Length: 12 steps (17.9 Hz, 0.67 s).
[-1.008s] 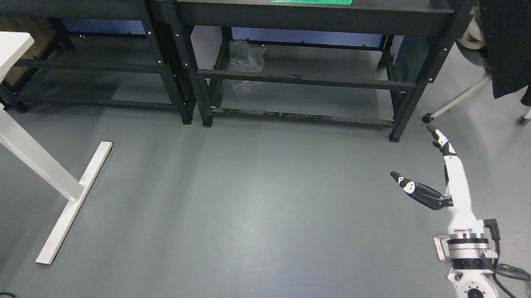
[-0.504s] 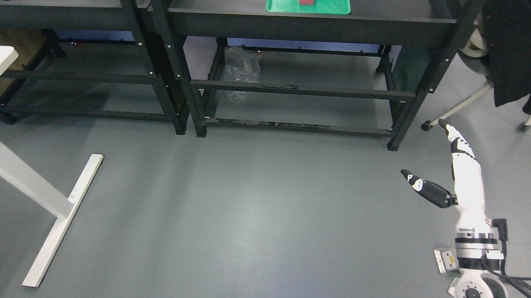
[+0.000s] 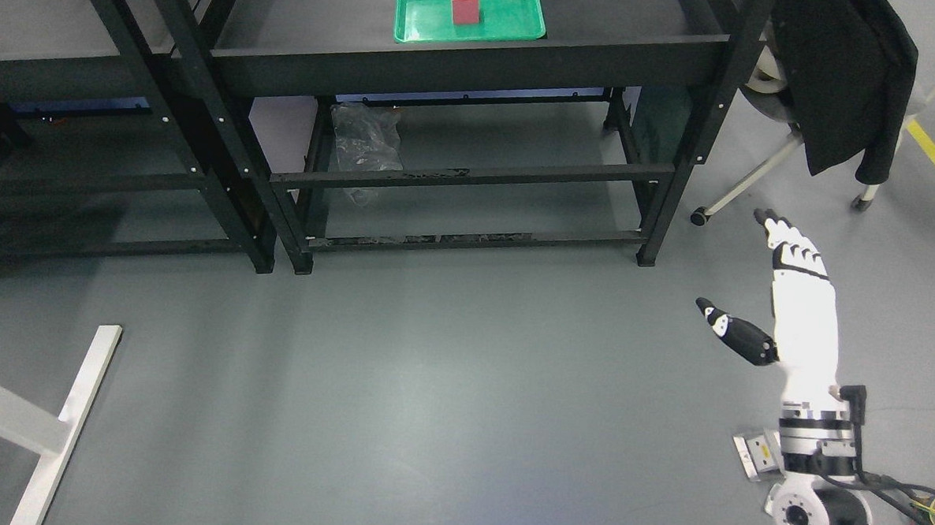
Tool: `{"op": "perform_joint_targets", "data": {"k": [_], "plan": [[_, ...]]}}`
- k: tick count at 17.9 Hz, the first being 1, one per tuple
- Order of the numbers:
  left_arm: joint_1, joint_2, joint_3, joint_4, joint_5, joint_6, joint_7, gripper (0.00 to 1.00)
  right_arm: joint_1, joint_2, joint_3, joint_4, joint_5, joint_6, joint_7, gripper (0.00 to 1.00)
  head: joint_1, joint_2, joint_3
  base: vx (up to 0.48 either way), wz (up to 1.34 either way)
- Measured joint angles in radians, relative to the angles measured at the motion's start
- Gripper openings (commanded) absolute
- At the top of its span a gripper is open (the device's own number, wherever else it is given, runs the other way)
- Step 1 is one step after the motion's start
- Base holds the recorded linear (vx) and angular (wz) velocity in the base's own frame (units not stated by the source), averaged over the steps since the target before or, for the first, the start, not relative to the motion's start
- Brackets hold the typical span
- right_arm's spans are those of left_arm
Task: Pick pink block from left shelf to tray
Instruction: 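Raise the right hand and approach the green tray on the shelf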
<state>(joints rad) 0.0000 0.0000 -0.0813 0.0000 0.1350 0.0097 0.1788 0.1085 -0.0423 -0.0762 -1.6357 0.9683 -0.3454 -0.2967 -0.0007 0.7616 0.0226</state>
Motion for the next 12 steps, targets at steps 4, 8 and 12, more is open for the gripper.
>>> {"op": "perform_joint_targets", "data": {"k": [4,8,12], "plan": [[0.0,0.0,0.0,0.0,0.0,0.0,0.0,1.0,0.0,0.015,0.028,0.0,0.123,-0.055,0.05,0.97,0.0,0.0,0.0,0.194,0.02],[0.0,0.0,0.0,0.0,0.0,0.0,0.0,1.0,-0.009,0.024,0.043,0.0,0.228,-0.082,0.098,0.98,0.0,0.0,0.0,0.228,0.14],[0.0,0.0,0.0,0.0,0.0,0.0,0.0,1.0,-0.016,0.03,0.053,0.0,0.317,-0.088,0.108,0.98,0.0,0.0,0.0,0.247,0.14]]}}
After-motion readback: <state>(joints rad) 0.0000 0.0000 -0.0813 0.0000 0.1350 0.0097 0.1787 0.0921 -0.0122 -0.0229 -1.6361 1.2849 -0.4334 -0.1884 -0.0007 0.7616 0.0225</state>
